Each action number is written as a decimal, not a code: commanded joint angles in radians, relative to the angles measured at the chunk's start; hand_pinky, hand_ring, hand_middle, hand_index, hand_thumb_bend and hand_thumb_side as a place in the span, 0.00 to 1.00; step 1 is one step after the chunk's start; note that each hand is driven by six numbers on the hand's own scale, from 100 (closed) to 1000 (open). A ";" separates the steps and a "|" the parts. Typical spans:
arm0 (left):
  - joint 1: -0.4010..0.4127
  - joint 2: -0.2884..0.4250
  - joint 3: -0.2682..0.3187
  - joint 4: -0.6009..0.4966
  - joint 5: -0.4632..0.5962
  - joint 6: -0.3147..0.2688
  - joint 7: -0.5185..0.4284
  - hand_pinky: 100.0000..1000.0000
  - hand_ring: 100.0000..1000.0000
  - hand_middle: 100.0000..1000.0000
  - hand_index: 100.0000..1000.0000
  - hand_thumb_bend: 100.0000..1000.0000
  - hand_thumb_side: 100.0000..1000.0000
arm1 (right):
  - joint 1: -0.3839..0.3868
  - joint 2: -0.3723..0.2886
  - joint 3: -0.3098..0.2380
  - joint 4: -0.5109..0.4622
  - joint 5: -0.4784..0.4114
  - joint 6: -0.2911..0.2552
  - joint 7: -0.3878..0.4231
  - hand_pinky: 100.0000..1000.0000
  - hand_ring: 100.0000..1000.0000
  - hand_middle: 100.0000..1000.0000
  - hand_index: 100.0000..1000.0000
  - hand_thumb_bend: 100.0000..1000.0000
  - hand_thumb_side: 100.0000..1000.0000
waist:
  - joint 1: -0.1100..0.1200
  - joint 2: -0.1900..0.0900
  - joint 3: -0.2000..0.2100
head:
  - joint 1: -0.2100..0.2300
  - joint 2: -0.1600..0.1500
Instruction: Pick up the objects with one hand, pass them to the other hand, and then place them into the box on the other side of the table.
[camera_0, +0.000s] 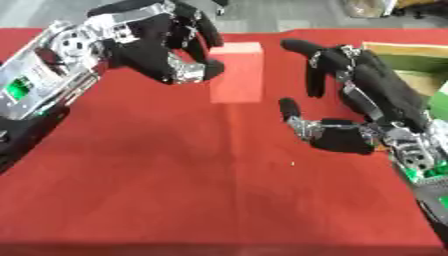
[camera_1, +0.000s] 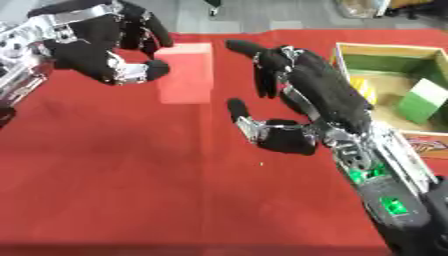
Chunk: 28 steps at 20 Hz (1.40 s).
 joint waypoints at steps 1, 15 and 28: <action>-0.029 0.006 -0.003 -0.010 0.012 0.006 -0.010 0.72 0.51 0.39 0.54 0.01 0.07 | -0.023 -0.002 0.001 -0.028 -0.011 -0.001 0.010 0.60 0.27 0.26 0.93 0.05 0.23 | 0.016 -0.026 0.002 | -0.002 -0.003; -0.057 -0.024 -0.012 -0.008 0.007 0.009 -0.014 0.73 0.51 0.39 0.54 0.00 0.07 | -0.041 0.001 0.030 -0.045 -0.065 -0.058 0.072 0.61 0.28 0.27 0.94 0.02 0.24 | 0.014 -0.024 0.001 | -0.004 -0.003; -0.076 -0.039 0.003 -0.030 0.012 0.005 -0.008 0.73 0.51 0.39 0.54 0.00 0.07 | -0.038 0.002 0.028 -0.045 -0.051 -0.060 0.107 0.61 0.29 0.28 0.95 0.02 0.24 | 0.013 -0.025 0.001 | -0.002 -0.003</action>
